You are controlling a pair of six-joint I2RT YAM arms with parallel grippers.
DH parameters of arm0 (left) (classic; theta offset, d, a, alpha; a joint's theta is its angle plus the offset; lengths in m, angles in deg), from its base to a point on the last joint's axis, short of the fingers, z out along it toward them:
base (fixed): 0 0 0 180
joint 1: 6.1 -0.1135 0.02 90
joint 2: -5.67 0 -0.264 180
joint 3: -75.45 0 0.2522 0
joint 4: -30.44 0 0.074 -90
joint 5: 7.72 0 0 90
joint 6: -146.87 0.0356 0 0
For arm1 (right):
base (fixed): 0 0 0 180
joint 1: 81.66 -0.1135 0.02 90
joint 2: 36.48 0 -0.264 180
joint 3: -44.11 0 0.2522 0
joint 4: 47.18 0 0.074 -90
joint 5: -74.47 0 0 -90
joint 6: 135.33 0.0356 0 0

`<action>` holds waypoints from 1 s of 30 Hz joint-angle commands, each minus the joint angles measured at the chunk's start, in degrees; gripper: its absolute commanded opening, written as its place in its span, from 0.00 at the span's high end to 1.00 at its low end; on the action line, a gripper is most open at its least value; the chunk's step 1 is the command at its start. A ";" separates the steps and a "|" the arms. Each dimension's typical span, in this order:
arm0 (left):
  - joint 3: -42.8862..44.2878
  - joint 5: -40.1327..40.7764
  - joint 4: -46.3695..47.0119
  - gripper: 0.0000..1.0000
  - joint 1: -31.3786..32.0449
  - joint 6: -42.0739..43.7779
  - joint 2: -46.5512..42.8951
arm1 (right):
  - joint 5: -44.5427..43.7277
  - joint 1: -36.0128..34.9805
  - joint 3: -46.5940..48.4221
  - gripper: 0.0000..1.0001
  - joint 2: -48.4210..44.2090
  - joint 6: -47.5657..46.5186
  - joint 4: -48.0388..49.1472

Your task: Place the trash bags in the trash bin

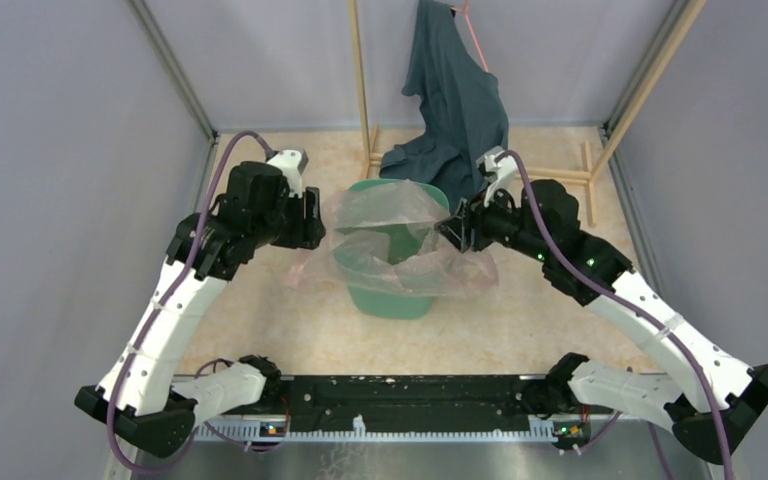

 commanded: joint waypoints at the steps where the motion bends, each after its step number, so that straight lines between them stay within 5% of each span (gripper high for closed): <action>1: 2.17 2.75 2.46 0.40 0.06 1.36 1.34 | -6.15 -0.14 1.17 0.66 -0.31 2.48 5.72; 4: 2.93 3.48 3.36 0.44 0.12 1.32 2.19 | -10.62 -0.16 1.54 0.86 0.34 3.94 6.07; 11: 3.98 4.25 6.77 0.57 0.12 1.09 4.86 | -13.51 1.61 1.04 1.00 2.68 4.76 7.73; 19: 4.16 5.24 11.38 1.00 0.07 1.49 7.86 | -13.94 3.87 1.95 1.00 6.84 5.59 8.47; 30: 0.40 11.87 22.68 1.00 0.12 3.02 9.40 | -12.27 6.75 2.07 1.00 7.99 5.75 9.23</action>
